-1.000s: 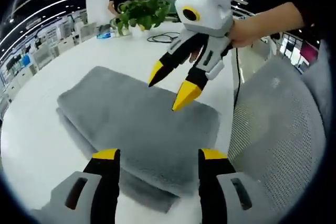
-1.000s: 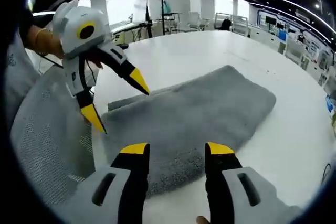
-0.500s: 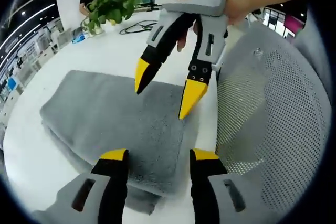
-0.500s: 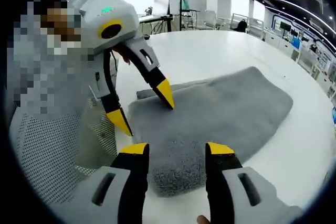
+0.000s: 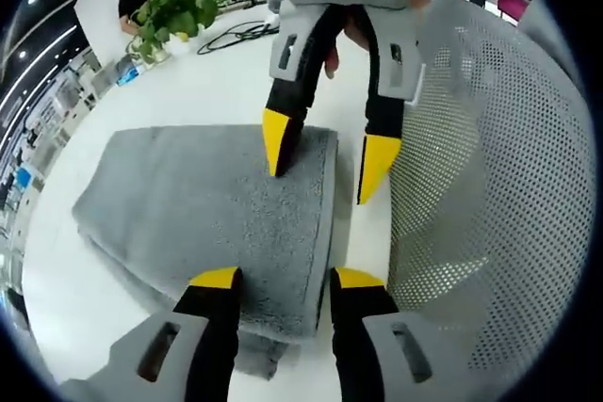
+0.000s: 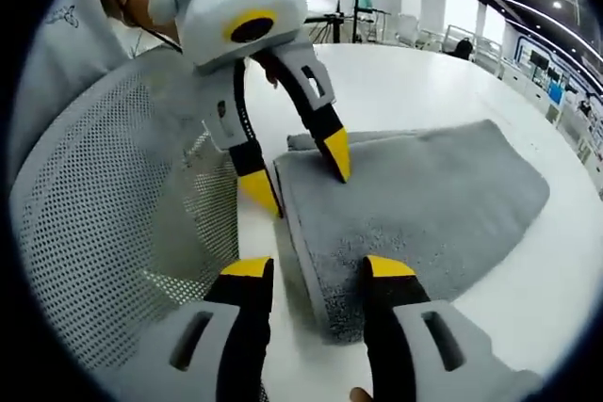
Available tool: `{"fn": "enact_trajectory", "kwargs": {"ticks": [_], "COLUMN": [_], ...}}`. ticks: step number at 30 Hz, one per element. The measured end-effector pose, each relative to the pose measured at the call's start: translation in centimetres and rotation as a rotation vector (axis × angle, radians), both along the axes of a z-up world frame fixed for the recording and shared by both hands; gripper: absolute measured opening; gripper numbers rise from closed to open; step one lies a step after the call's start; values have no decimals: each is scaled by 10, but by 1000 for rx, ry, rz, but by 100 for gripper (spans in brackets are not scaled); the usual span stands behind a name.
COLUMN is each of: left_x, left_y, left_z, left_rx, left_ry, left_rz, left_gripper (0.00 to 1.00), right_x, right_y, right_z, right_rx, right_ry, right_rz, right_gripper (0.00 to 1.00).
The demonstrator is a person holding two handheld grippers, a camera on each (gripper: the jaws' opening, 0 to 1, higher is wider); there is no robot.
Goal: Fold the towel on the table until its edges align and the towel forms a compact rectangular stack.
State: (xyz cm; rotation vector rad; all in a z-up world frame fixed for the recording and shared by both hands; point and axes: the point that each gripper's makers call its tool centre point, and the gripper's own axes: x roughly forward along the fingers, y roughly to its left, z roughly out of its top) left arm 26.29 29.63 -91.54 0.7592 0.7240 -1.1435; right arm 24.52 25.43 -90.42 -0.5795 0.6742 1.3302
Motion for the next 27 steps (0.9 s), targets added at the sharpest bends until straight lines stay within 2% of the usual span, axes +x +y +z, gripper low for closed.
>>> {"fn": "enact_trajectory", "kwargs": {"ticks": [3,7,8,11,15,21,27], "left_x": [1,4,5,5,7,7,9], "left_y": [0,0,0,0,1,0,0], "left_z": [-1,-1,-1,0,0,1,2], "left_rx": [-16,-17,-17,-18,-34,-28,-23], "left_ry": [10,5,2,-5,-13,-14,-23], "left_rz": [12,19,22,22,18,19,18], "left_gripper": [37,33,32,30,26,23,19], "right_x": [1,1,2,4,16,15,22], "right_y": [-2,-4,-5,-3,-5,-4,-4], "right_z": [-2,-7,-9,-10,-8,-9,-8], "right_rx": [1,-32,-60,-64,-37,-54,-51], "right_ry": [-5,-55,-89,-107,-101,-109,-85], "right_rz": [-10,11,36,22,-33,-5,-35], "right_gripper": [36,35,35,32,20,18,10]}}
